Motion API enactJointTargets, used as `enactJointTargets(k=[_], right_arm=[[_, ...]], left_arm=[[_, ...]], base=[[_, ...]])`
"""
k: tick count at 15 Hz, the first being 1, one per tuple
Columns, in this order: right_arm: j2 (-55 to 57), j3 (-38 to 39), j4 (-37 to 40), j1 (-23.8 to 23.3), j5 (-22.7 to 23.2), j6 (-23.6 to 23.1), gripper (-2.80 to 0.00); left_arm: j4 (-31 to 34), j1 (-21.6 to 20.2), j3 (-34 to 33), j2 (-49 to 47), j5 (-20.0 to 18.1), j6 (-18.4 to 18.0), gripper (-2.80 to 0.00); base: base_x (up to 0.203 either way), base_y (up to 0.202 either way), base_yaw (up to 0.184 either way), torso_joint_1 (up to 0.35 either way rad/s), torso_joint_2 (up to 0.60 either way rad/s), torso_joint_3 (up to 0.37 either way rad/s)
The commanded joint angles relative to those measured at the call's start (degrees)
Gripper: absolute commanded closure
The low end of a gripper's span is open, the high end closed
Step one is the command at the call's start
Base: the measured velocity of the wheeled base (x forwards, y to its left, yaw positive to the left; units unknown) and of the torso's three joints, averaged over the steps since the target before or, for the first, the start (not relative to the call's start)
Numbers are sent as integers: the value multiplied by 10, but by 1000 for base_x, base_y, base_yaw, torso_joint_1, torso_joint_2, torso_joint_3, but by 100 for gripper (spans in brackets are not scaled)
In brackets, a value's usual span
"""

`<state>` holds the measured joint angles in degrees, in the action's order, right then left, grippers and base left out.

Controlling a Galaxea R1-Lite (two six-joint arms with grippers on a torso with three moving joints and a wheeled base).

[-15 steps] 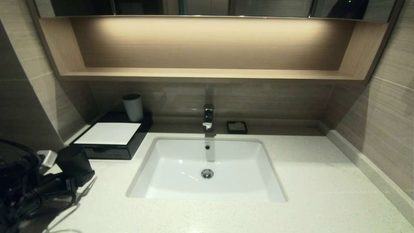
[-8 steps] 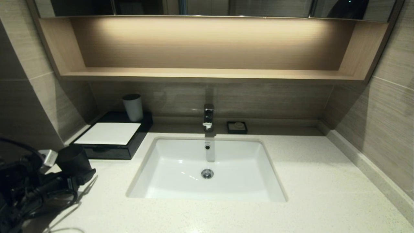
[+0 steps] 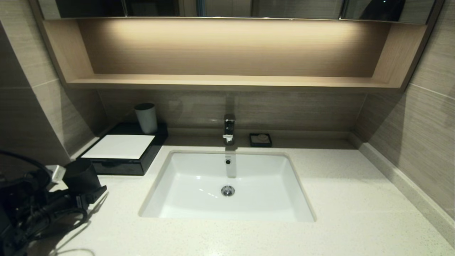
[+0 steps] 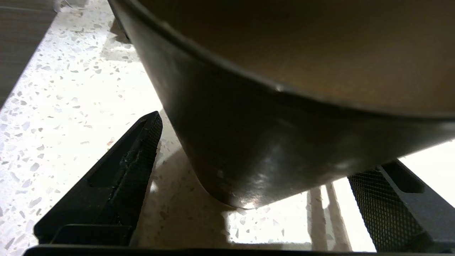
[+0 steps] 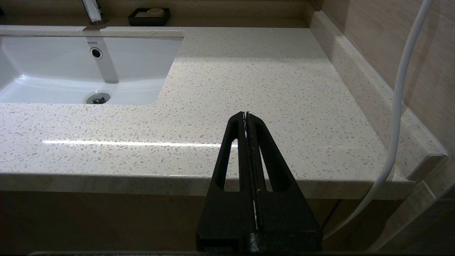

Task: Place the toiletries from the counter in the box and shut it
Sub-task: Pick up the cup

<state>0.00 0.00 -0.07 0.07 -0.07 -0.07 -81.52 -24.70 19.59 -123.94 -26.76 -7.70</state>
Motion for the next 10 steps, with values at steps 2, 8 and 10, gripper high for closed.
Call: enactJointTargets(k=[2, 8, 10], right_arm=[[0, 1, 0, 0, 0, 0, 0], [0, 1, 0, 0, 0, 0, 0], [0, 1, 0, 0, 0, 0, 0]], left_arm=[[-18, 4, -1, -15, 1, 0, -280], [-38, 5, -1, -16, 2, 18, -280], [-49, 5, -1, -18, 5, 28, -280]], base=[[0, 0, 0, 0, 0, 0], [0, 0, 0, 0, 0, 0], [0, 0, 0, 0, 0, 0]])
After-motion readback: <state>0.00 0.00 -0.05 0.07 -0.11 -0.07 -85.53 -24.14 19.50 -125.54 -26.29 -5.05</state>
